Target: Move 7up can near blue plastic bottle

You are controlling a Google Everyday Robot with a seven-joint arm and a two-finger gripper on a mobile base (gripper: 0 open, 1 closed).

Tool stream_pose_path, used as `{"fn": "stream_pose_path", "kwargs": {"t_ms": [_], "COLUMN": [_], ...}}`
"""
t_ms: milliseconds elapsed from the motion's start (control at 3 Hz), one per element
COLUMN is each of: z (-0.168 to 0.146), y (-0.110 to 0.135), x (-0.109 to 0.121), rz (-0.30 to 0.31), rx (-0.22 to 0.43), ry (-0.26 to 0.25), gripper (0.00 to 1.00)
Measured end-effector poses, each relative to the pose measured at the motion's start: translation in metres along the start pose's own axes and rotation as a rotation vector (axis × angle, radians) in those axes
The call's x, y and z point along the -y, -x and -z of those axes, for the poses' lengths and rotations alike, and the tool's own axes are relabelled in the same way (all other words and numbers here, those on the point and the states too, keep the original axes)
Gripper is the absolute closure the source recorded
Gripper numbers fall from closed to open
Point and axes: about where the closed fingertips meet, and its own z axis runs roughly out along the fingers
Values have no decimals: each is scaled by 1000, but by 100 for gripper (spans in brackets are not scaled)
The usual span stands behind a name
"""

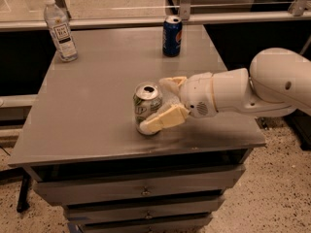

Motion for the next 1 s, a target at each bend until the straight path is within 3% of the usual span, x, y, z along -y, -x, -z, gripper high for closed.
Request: {"fn": "stream_pose_path", "kwargs": {"t_ms": [667,1000], "z": [-12,-12], "y": [4,18], "x": [5,24], "rz": [-51,-44], "rx": [83,118], "ry": [8,-22], "gripper": [62,87]}}
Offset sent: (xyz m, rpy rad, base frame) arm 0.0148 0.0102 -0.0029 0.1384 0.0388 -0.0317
